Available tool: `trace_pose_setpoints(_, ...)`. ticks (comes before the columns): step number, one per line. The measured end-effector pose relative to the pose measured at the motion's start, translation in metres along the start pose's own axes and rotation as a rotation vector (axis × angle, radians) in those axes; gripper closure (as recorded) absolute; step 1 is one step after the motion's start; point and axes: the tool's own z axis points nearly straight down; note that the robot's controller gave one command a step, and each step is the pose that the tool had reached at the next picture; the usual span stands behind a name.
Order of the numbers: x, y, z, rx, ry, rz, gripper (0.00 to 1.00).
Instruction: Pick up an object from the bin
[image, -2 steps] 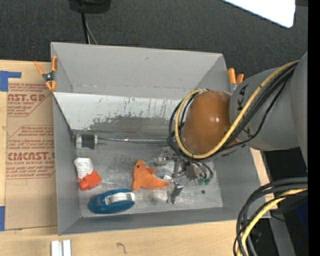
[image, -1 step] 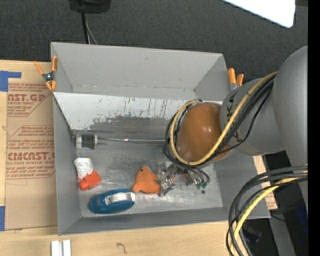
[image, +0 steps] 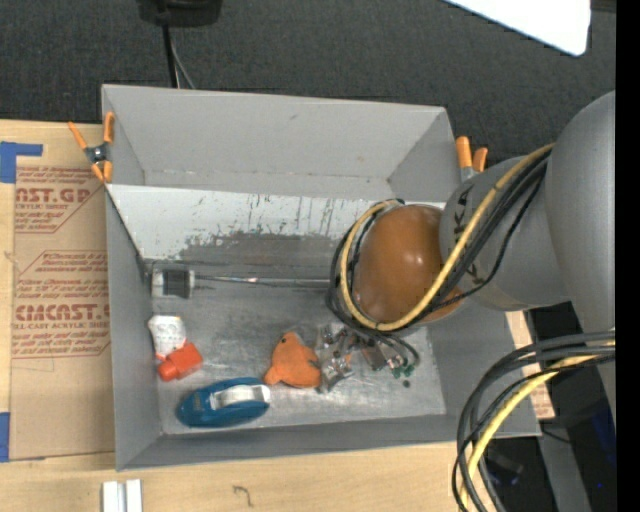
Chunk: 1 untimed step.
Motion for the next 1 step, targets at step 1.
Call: trace_pose_setpoints(1,-0.0323,-0.0196,-0.1725,0.001,0.002,-0.207,1.0)
